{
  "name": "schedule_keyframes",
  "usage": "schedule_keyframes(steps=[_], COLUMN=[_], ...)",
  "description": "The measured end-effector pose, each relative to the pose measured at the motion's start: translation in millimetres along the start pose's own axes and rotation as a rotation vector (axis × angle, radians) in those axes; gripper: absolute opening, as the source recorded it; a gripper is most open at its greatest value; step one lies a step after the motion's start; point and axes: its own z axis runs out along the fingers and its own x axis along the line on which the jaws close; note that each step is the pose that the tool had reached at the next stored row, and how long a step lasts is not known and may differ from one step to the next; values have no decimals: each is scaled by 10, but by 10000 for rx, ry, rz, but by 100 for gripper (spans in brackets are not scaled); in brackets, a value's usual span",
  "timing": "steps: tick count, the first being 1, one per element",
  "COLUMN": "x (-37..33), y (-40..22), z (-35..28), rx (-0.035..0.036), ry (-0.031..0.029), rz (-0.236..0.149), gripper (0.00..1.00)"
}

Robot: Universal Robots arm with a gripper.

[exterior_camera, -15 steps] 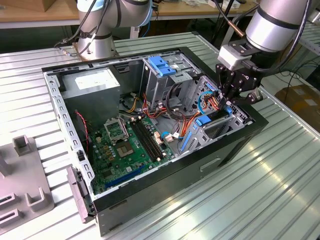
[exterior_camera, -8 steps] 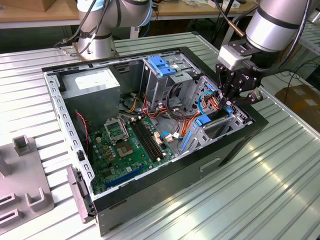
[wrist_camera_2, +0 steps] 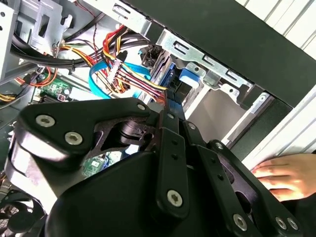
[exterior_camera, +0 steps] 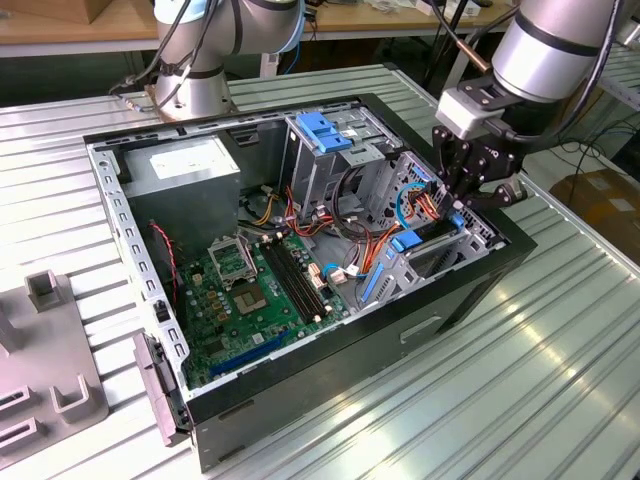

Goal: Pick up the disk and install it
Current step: 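Insert the second disk wire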

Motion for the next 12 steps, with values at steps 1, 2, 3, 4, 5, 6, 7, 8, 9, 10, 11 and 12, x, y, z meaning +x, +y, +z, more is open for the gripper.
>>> schedule_keyframes(steps=[1,2,3,4,5,6,7,8,9,10,11,12], x=[-1,-1,-2,-3,-3,-3,-5,-10,-15,-20,-26,-35], y=[-2,-3,-5,-6,-7,-7,-8,-8,-9,-9,-9,-6], z=[-41,-67,-99,-127,-139,-149,-159,-174,-185,-197,-203,-210], rx=[0,1,1,1,0,0,1,0,0,-1,-1,-2], ry=[0,-1,-2,-2,-2,-4,-3,-3,-2,-5,-10,-18], rz=[0,0,0,0,1,1,0,0,-1,0,0,2], gripper=[10,10,10,10,10,10,10,10,10,10,10,10])
